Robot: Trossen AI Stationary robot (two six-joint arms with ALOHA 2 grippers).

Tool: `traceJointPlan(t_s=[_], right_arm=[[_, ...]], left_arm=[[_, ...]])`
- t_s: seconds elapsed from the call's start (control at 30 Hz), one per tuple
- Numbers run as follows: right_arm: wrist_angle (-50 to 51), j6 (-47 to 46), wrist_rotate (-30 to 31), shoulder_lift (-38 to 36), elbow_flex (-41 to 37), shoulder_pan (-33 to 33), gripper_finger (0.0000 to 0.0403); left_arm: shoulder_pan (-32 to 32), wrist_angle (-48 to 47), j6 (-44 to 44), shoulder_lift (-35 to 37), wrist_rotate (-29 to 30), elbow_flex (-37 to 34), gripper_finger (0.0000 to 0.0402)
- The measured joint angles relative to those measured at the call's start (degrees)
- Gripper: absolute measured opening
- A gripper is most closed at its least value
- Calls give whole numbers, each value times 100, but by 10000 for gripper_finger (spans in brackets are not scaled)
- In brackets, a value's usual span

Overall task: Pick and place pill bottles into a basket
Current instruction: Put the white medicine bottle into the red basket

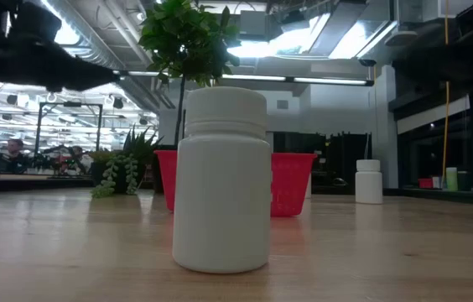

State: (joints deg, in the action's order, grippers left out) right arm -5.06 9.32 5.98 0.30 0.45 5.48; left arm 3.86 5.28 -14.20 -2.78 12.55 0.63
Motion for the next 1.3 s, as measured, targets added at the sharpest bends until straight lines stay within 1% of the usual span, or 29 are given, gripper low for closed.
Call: traceJointPlan(t_s=[0.07,0.13,0.23,0.27,0.33,0.43,0.5,0.6,0.67,0.73,0.8,0.87,1.0,1.03,1.1,1.2,1.3], right_arm=[[-150,20,4,-2,0,0,163],[-432,-67,21,-2,0,0,163],[-1567,-727,250,-7,0,-4,163],[-2046,-712,417,-7,0,-4,163],[-2811,-282,737,-7,0,-7,163],[-3677,281,995,-7,1,-7,163],[-3739,308,1267,-6,77,-7,163],[-3005,138,1390,100,468,-7,163],[-2216,-114,1392,301,934,-7,163],[-1382,-397,1391,642,1503,-7,163],[-543,-664,1393,1099,2132,-7,163],[279,-950,1398,1640,2801,-7,163],[1949,-1531,1393,2712,4062,-7,163],[2181,-1606,1393,2940,4316,-7,163],[2328,-1639,1392,3307,4751,-7,163],[2169,-1599,1392,3732,5272,-7,163],[2086,-1463,1392,4042,5648,-7,163]], left_arm=[[0,87,-403,0,27,76,267],[-2,98,-737,0,211,199,267],[-2,96,-990,0,561,376,267],[-2,97,-996,0,702,437,267],[-2,105,-942,2,1069,546,267],[-1,221,-906,0,1719,647,267],[0,585,-907,0,2013,687,267],[0,1322,-774,0,2269,690,267],[-1,1698,-487,0,2426,695,267],[-1,1803,-158,-1,2516,740,267],[0,1695,121,-57,2516,897,267],[0,1427,222,-217,2495,1135,267],[0,654,250,-867,2436,1827,267],[0,462,251,-1071,2435,2013,267],[0,-16,226,-1508,2434,2387,267],[0,-626,47,-2070,2431,2819,267],[-11,-938,-23,-2439,2421,3038,267]])
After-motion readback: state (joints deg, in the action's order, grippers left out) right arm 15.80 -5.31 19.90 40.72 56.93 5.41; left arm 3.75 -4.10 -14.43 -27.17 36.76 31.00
